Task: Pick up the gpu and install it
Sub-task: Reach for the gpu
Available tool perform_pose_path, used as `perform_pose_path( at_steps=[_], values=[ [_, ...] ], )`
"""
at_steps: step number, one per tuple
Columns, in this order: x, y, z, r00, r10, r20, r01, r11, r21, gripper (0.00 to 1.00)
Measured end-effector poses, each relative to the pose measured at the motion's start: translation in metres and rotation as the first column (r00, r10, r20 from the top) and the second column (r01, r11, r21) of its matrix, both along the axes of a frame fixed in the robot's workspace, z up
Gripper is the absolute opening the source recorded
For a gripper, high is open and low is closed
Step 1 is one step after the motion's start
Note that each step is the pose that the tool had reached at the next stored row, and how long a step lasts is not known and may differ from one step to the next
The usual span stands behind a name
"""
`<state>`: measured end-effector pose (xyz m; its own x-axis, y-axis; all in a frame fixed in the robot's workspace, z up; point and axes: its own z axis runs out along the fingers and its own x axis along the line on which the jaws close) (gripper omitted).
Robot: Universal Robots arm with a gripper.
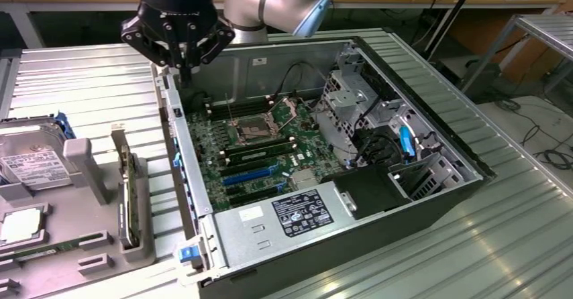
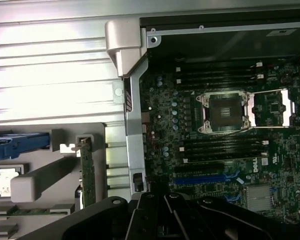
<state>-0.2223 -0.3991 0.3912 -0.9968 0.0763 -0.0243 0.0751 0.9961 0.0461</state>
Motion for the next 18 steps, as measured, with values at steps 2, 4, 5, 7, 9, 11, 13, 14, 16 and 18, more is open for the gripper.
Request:
perform_pose_path(
  at_steps=[2,4,5,7,9,11,13,14,16,18],
  values=[
    [-0.001,0.0000,-0.0001,1.0000,0.000,0.0000,0.000,1.0000,0.0000,0.11],
    [-0.002,0.0000,-0.0002,1.0000,0.000,0.0000,0.000,1.0000,0.0000,0.11],
    [-0.003,0.0000,-0.0003,1.0000,0.000,0.0000,0.000,1.0000,0.0000,0.11],
    [-0.004,0.0000,-0.0004,1.0000,0.000,0.0001,0.000,1.0000,0.0000,0.11],
    [-0.007,0.0000,-0.0007,1.0000,0.000,0.0000,0.000,1.0000,0.0000,0.11],
    [-0.009,0.0000,-0.0010,1.0000,0.000,0.0000,0.000,1.0000,0.0000,0.11],
    [-0.012,0.0000,-0.0013,1.0000,0.000,0.0000,0.000,1.0000,0.0000,0.11],
    [-0.014,0.0000,-0.0014,1.0000,0.000,0.0000,0.000,1.0000,0.0000,0.11],
    [-0.015,0.0000,-0.0016,1.0000,0.000,0.0000,0.000,1.0000,0.0000,0.11],
    [-0.017,0.0000,-0.0018,1.0000,0.000,0.0000,0.000,1.0000,0.0000,0.11]
  ],
)
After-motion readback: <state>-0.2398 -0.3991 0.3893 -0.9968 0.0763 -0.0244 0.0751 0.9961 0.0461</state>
